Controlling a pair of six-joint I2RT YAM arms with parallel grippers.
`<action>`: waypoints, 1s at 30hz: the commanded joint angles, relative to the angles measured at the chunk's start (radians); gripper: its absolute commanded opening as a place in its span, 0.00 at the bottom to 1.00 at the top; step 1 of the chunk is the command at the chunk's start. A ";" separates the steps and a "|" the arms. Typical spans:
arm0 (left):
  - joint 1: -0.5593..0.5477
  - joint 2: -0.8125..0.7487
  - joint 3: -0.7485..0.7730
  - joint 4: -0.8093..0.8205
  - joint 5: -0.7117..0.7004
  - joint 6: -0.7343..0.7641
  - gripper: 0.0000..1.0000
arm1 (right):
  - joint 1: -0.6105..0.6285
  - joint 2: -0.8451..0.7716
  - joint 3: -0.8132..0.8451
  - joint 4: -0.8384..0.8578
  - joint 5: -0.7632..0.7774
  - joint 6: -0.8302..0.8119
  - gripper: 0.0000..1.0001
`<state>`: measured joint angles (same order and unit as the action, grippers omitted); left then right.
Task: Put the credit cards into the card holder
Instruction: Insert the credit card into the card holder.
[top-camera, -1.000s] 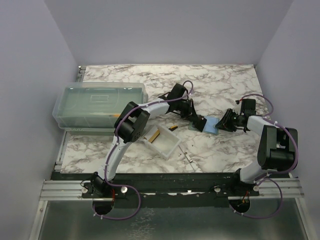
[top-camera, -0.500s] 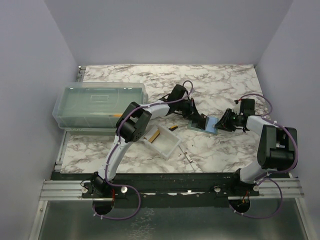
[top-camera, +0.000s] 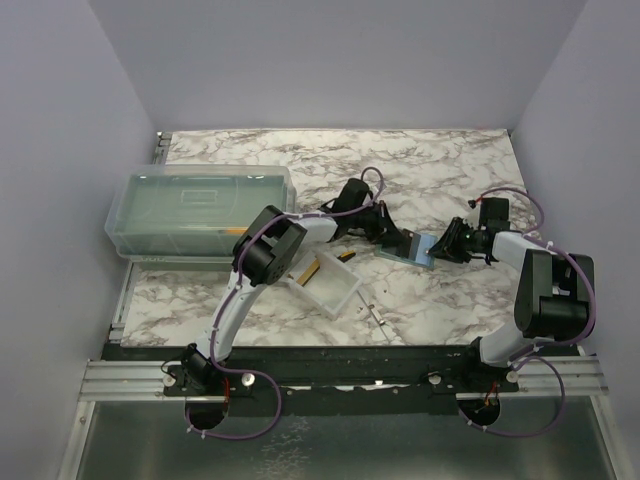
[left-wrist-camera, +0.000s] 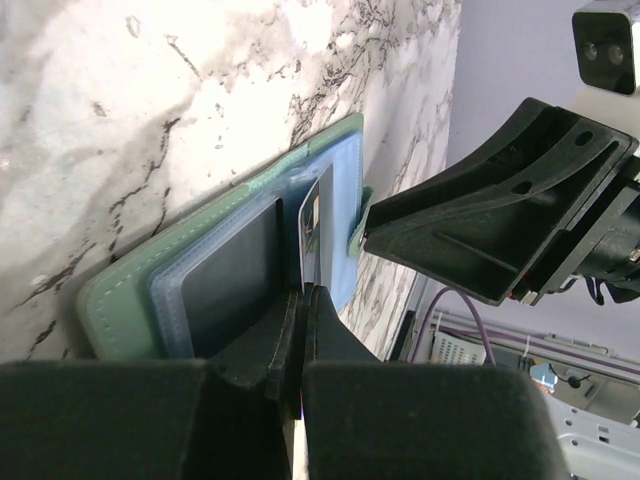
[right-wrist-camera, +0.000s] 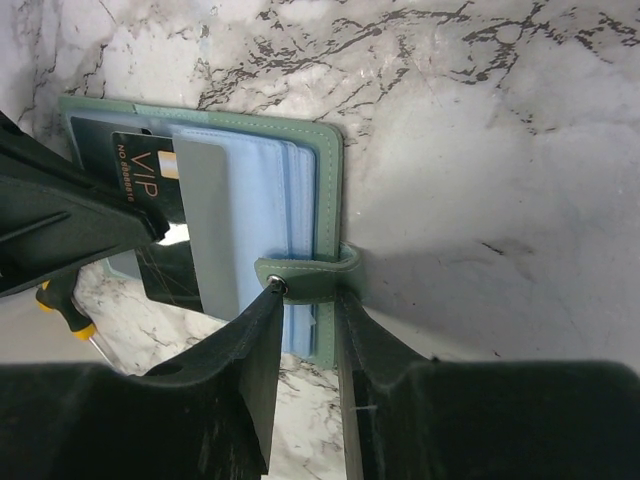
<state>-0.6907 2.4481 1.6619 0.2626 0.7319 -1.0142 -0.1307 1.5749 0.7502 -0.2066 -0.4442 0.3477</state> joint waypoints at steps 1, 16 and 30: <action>-0.045 -0.012 -0.038 0.023 -0.089 -0.007 0.00 | 0.015 0.014 -0.033 0.021 -0.070 0.037 0.30; -0.094 -0.097 0.091 -0.413 -0.366 0.261 0.36 | 0.014 -0.022 -0.038 0.009 -0.043 0.045 0.29; -0.179 -0.050 0.223 -0.513 -0.377 0.338 0.50 | 0.015 -0.036 -0.043 0.010 -0.044 0.054 0.29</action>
<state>-0.8165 2.3589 1.8114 -0.1654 0.3962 -0.7319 -0.1234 1.5631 0.7261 -0.1822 -0.4625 0.3920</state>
